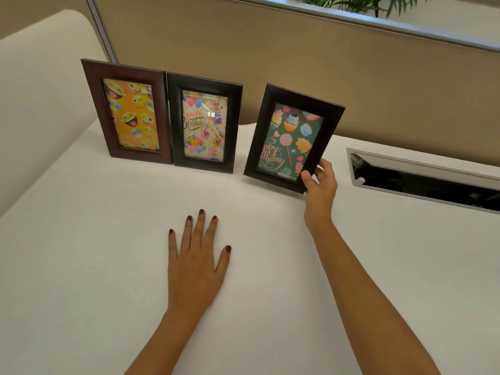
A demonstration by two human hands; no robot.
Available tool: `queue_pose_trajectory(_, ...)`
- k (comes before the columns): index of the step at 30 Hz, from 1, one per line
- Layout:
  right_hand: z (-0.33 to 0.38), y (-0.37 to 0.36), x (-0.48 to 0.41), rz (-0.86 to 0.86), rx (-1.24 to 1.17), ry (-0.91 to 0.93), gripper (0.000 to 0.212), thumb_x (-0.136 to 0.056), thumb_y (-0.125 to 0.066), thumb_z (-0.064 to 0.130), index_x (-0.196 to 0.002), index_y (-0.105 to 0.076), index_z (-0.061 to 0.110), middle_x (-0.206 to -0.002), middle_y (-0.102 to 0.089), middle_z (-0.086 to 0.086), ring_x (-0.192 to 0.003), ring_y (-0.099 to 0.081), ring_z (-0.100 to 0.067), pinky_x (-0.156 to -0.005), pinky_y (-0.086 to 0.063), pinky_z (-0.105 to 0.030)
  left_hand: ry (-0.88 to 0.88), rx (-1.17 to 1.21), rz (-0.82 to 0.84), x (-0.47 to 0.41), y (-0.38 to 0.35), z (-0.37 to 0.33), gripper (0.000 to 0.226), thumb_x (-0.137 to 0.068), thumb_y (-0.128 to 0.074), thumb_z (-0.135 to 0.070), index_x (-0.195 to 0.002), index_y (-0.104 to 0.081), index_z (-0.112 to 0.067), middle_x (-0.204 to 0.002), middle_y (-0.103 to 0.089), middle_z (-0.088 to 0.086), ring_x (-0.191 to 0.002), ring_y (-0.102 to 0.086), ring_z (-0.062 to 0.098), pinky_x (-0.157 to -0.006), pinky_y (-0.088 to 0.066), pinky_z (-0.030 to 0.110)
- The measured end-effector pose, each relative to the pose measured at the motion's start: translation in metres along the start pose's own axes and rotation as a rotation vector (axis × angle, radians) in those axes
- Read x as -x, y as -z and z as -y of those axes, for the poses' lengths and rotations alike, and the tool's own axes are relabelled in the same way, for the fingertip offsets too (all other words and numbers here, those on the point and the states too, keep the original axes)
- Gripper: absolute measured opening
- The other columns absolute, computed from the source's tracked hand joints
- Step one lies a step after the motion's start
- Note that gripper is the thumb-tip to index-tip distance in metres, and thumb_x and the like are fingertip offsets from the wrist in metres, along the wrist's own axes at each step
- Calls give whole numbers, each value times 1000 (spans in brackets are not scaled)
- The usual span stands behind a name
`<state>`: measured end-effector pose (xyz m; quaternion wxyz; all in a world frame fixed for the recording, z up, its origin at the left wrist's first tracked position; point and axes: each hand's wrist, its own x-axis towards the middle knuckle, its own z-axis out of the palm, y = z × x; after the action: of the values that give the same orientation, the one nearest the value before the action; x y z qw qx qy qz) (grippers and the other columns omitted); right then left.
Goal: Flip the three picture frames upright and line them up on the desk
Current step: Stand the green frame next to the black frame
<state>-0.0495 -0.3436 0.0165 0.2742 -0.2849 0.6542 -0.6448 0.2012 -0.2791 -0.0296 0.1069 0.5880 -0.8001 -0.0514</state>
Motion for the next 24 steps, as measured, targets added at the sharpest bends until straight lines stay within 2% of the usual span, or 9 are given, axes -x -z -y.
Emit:
queue_pose_trajectory(14,-8,-19,-24,110,36,12,33,-94,-53,3,-125,-50,14,-125,-60,-10,-121,-56,-23,-95,-54,-48,18,27,31,0,1,0,64,-93,-20,-53,-150,-22,-24,-159,-19,2,-147,-14,22,-117,-12,50)
queue_pose_trajectory(19,-12,-18,-24,126,35,30,28,-95,-52,6,-117,-50,23,-127,-60,-11,-120,-57,-25,-95,-54,-50,18,30,33,0,2,0,64,-93,-19,-53,-150,-22,-24,-159,-18,2,-146,-15,22,-117,-11,50)
queue_pose_trajectory(21,-13,-18,-23,136,41,41,28,-95,-52,7,-117,-50,25,-127,-61,-11,-119,-58,-25,-95,-54,-48,17,38,30,0,2,-1,63,-93,-21,-52,-150,-23,-24,-159,-19,2,-146,-15,22,-117,-12,50)
queue_pose_trajectory(24,-17,-15,-23,126,76,54,28,-95,-55,12,-121,-49,21,-126,-62,-9,-116,-60,-22,-95,-55,-39,17,38,31,0,2,-1,63,-93,-23,-52,-150,-23,-24,-159,-19,2,-146,-15,22,-117,-12,50)
